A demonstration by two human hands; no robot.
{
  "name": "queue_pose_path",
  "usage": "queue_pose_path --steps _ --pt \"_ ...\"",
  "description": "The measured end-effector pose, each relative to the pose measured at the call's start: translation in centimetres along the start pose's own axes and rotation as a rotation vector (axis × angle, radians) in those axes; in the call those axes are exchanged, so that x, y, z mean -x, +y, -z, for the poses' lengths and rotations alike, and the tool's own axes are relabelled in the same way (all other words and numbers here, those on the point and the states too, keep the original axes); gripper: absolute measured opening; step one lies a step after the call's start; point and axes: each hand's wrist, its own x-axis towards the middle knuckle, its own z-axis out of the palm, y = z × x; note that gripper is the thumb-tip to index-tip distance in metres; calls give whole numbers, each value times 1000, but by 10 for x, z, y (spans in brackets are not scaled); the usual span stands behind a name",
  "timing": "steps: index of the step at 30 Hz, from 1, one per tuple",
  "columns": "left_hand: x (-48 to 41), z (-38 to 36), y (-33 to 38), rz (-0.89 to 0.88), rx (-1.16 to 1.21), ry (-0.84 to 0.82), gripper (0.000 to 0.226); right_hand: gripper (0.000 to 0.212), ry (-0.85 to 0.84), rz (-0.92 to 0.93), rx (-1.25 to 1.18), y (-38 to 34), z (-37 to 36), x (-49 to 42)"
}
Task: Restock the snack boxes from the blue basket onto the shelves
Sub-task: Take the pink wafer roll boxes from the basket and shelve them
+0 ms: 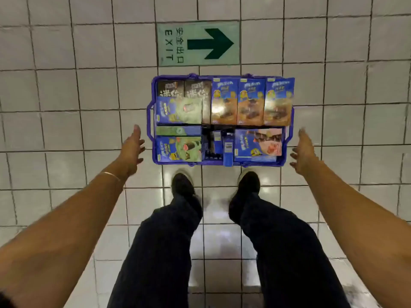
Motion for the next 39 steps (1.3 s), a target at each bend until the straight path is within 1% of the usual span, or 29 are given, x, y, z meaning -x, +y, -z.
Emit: queue_pose_path --steps 2,4,6,7,8,11,12,17,19,22,24,29,31,33,34,37,39 --pt "-32 -15 -1 -5 34 4 70 66 13 -21 -52 -3 -12 -25" --pt "-56 -30 0 -20 115 -53 65 61 -32 -12 -128 -6 -22 -44" --pt "-70 -39 -4 -19 209 -91 70 69 -76 10 -208 -4 -29 -60" --pt "-74 -41 -6 -47 249 -99 73 71 -101 36 -244 -3 -31 -65" --pt "-77 -43 -8 -61 306 -114 74 72 -129 48 -297 -3 -32 -70" --pt "-82 -47 -8 -9 418 -119 76 70 -147 68 -361 -1 -34 -73" --pt "-83 -48 -7 1 422 -111 76 70 -152 75 -364 0 -34 -72" --pt "-79 -45 -2 11 371 -63 65 72 -67 72 -317 -3 -35 -63" --pt "-69 -37 1 25 363 -54 63 72 -76 76 -306 -5 -34 -48" --pt "-38 -16 6 45 374 -22 52 75 -98 95 -275 -13 -28 -10" --pt "-9 3 13 51 404 -6 45 73 -91 134 -256 -26 -24 25" --pt "88 69 55 33 472 64 62 60 -43 205 -205 -78 -18 145" --pt "128 100 79 5 498 63 67 66 -24 226 -212 -103 -16 196" --pt "170 135 104 -18 521 90 71 82 -8 243 -197 -126 -17 250" --pt "188 151 120 -30 532 86 74 85 -15 251 -208 -137 -17 275" --pt "240 198 164 -72 543 85 87 80 -6 306 -238 -172 -24 346" --pt "268 227 192 -99 566 84 85 78 -45 340 -251 -195 -34 388"
